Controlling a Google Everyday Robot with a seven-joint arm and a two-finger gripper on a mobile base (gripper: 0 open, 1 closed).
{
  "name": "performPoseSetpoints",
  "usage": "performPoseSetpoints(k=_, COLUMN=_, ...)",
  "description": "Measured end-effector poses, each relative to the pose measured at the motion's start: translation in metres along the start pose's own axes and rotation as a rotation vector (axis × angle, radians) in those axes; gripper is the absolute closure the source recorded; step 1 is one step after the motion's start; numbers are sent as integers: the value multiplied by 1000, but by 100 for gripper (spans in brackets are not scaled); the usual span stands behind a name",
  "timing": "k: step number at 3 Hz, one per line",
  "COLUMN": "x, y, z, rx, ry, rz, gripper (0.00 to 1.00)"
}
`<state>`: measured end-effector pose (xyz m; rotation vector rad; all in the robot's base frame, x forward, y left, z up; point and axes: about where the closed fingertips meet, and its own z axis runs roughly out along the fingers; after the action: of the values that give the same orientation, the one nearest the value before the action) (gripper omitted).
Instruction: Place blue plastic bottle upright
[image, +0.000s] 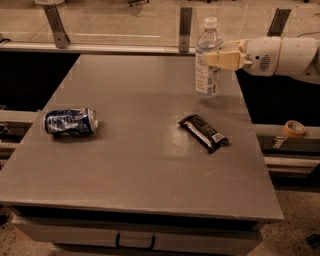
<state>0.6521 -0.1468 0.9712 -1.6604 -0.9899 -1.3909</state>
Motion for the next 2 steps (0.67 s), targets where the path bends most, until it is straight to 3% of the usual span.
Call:
performPoseSetpoints(k=1, x=-16, y=3, z=-2, rx=22, ry=0, rz=5, gripper=82)
performPoseSetpoints(k=2, x=-30, y=1, z=-2, rx=57, ry=2, rz=18, gripper=58)
